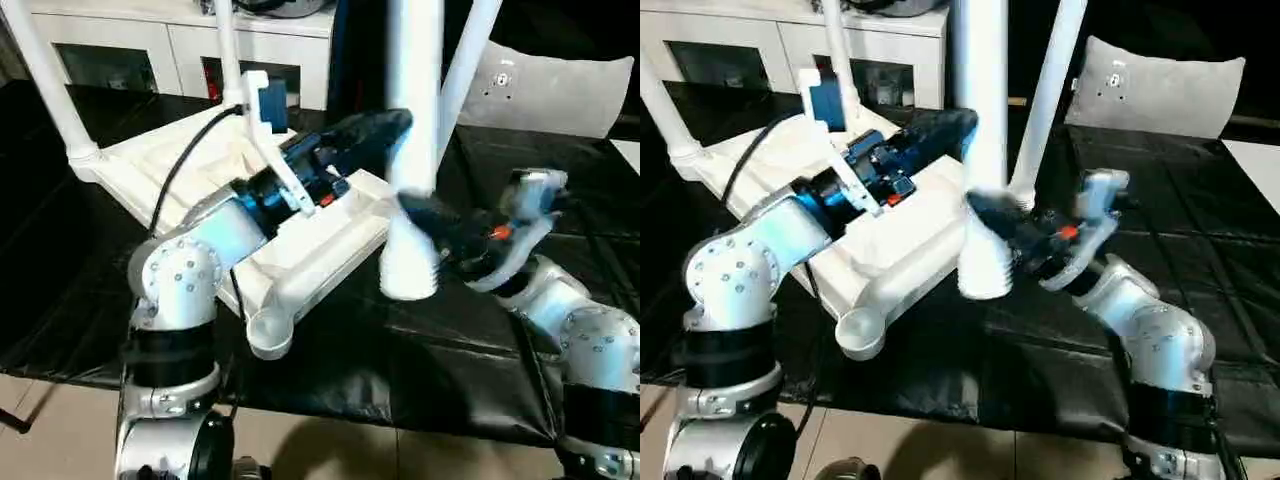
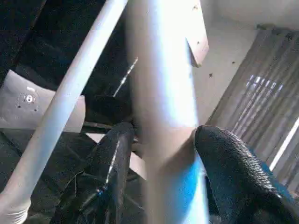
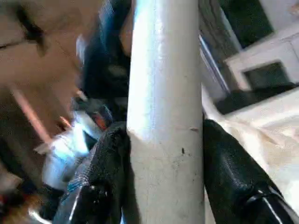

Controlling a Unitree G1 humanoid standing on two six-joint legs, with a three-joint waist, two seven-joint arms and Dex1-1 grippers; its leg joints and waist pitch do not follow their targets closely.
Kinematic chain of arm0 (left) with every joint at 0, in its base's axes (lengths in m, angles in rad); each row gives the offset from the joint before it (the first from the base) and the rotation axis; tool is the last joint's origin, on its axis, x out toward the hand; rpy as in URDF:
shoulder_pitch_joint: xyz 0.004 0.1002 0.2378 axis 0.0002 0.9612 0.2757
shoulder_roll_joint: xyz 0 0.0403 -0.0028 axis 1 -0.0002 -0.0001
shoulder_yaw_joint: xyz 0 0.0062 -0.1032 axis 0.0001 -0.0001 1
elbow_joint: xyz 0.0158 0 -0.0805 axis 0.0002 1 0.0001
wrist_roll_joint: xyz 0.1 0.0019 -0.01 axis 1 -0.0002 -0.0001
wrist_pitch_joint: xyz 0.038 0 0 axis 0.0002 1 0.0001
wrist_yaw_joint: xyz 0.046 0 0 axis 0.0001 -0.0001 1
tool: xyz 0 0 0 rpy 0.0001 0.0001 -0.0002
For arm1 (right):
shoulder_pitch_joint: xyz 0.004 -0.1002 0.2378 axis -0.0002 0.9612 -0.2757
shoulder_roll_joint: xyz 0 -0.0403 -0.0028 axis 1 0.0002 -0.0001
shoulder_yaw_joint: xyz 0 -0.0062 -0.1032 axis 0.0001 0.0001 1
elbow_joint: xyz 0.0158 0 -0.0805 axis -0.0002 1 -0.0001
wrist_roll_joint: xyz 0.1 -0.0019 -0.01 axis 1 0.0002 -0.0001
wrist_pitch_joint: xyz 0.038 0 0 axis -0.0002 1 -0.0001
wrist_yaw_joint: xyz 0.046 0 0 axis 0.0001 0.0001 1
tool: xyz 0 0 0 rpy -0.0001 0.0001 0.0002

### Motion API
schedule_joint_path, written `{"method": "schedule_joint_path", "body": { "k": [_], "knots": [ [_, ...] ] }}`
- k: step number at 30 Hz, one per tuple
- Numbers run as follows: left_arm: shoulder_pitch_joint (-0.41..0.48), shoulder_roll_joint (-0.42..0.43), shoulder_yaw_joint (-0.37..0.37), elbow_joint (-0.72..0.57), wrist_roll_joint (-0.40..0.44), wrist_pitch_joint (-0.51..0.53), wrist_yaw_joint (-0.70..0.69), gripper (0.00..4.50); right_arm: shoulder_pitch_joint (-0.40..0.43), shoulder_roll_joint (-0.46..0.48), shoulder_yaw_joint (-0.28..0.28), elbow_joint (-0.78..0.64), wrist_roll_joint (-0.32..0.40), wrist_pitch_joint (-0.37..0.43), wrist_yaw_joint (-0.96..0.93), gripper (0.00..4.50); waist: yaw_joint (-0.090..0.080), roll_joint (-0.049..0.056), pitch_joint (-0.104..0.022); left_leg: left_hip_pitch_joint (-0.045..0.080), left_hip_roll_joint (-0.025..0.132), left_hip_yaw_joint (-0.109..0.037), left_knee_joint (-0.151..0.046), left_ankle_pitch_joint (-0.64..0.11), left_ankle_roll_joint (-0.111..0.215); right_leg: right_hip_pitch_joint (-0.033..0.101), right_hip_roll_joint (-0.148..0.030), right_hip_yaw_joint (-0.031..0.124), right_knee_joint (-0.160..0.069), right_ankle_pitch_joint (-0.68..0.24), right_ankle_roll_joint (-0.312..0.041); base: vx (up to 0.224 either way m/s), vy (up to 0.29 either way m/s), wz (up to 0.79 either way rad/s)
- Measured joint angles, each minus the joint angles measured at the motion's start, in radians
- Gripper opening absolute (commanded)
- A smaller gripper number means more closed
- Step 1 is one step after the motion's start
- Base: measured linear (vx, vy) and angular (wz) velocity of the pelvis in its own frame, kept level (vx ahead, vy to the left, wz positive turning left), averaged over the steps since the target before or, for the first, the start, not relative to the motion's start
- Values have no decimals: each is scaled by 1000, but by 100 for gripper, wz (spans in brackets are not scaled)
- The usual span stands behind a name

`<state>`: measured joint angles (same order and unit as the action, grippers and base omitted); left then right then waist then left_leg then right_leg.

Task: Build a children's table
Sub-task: Pick table leg

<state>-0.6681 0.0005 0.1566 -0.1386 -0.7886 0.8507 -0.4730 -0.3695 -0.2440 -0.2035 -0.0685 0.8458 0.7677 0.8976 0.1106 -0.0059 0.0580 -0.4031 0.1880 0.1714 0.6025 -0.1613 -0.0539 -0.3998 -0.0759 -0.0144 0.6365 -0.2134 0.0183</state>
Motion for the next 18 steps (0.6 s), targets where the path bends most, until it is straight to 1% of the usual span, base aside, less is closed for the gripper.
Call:
{"method": "schedule_joint_path", "body": {
  "k": [1, 4, 5, 7, 8, 10, 12, 14, 16, 18],
  "knots": [
    [2, 7, -6, 6, 7, -7, 1, 283, 2, 2, 27, 0, -46, -43, -13, 188, 0, 0, 0, 0, 0, 0, -1, 1, -1, 0, 0, 0, -1, 1, 2, 0, 0, 0],
    [11, 16, -37, 11, 91, -68, 28, 283, 1, 41, 111, 5, -218, -218, -101, 188, -3, 0, 0, 0, 1, 0, -4, 1, -2, 0, 1, -1, -5, 3, 5, 0, 0, 0],
    [13, 16, -40, 13, 103, -77, 32, 283, 0, 52, 125, 11, -241, -241, -118, 188, -4, 0, 0, 0, 1, 0, -4, 1, -2, 0, 1, 0, -5, 3, 5, 0, 0, 0],
    [33, 37, -88, 11, 171, -136, 30, 283, -11, 76, 184, 54, -358, -360, -181, 187, -8, 0, 0, -1, 1, 0, -4, 1, -2, 0, 1, 0, -6, 3, 5, 0, 0, 0],
    [42, 51, -121, 6, 209, -162, 32, 283, -11, 73, 205, 75, -405, -407, -196, 187, -8, 0, 0, -2, 1, 0, -4, 1, -2, 0, 1, 0, -7, 3, 5, 0, 0, 0],
    [55, 62, -149, 6, 257, -186, 40, 283, -11, 74, 232, 105, -471, -473, -222, 186, -7, 0, 0, -3, 0, 0, -4, 1, -2, 0, 1, 0, -8, 3, 6, 0, 0, 0],
    [58, 65, -168, 6, 285, -204, 49, 283, -11, 78, 241, 120, -504, -512, -238, 186, -7, 0, 0, -3, 0, 0, -4, 1, -1, 0, 1, 0, -9, 3, 6, 0, 0, 0],
    [58, 63, -197, 11, 329, -233, 87, 283, -12, 81, 255, 145, -566, -591, -270, 186, -9, 0, 0, -3, 0, 0, -4, 1, -1, 0, 1, 0, -9, 3, 6, 0, 0, 0],
    [59, 38, -206, 40, 364, -250, 137, 213, -17, 87, 276, 178, -632, -681, -310, 186, -14, 0, 0, -3, 0, 1, -4, 1, -1, 0, 1, 0, -9, 3, 6, 0, 0, 0],
    [63, 21, -213, 66, 386, -261, 172, 213, -22, 104, 293, 202, -667, -731, -332, 186, -21, -1, 0, -3, 1, 1, -4, 1, -1, 0, 1, 0, -8, 4, 6, 0, 0, 0]
  ]
}}
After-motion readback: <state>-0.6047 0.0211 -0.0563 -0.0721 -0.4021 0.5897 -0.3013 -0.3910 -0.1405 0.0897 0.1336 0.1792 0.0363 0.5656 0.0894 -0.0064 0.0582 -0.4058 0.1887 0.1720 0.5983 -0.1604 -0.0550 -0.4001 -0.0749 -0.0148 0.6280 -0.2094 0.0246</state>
